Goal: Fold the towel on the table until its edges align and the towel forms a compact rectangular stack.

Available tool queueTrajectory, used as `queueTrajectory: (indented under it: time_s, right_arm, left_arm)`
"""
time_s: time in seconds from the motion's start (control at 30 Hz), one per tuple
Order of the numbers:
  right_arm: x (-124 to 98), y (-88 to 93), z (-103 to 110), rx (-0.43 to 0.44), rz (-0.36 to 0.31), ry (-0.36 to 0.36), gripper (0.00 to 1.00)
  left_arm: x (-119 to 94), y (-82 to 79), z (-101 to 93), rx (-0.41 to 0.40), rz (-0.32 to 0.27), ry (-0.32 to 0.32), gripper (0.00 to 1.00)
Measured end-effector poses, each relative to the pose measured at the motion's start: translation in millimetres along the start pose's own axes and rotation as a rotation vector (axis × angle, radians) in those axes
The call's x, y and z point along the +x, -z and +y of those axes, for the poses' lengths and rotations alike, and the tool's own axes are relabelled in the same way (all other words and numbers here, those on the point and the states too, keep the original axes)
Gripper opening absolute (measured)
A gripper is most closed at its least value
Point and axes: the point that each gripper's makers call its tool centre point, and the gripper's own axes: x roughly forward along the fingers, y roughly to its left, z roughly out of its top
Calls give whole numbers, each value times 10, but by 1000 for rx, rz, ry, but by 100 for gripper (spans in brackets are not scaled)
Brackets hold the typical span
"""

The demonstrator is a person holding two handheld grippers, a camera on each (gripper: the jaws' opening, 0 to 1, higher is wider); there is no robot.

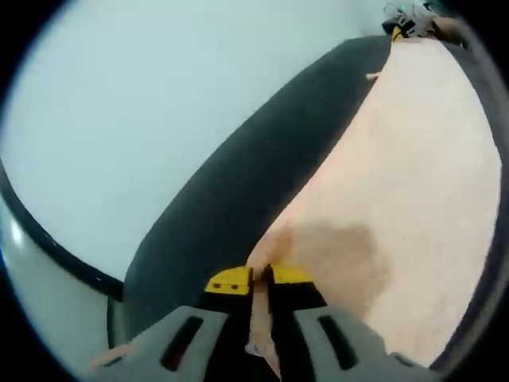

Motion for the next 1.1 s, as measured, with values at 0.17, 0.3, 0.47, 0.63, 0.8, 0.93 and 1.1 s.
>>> queueTrajectory:
  time_s: [0.17, 0.3, 0.47, 0.63, 0.8, 0.93, 1.1]
  right_arm:
    - [-357, -100, -106, 494, -70, -161, 22]
    - [-837, -231, -419, 593, -200, -32, 15]
    - [-1194, -140, -149, 601, -198, 0, 14]
    - [-1840, -185, 258, 692, -454, -69, 14]
    - [-2023, 211, 570, 1240, -470, -159, 10]
    - [-1915, 557, 636, 1786, -299, -132, 20]
    - [-1812, 532, 649, 1995, -229, -115, 29]
  left_arm:
    - [-502, 83, 191, 32, -46, -26, 28]
    - [-897, -88, 332, -230, -251, -65, 25]
    - [-1129, -264, -579, -228, -374, 194, 22]
    - [-1302, 129, -809, -642, -300, -9, 22]
    - [-1578, 109, -803, -1366, -469, 54, 17]
    - [-1576, 266, -742, -1631, -484, -88, 18]
    - [-1274, 425, -810, -1874, -379, -124, 27]
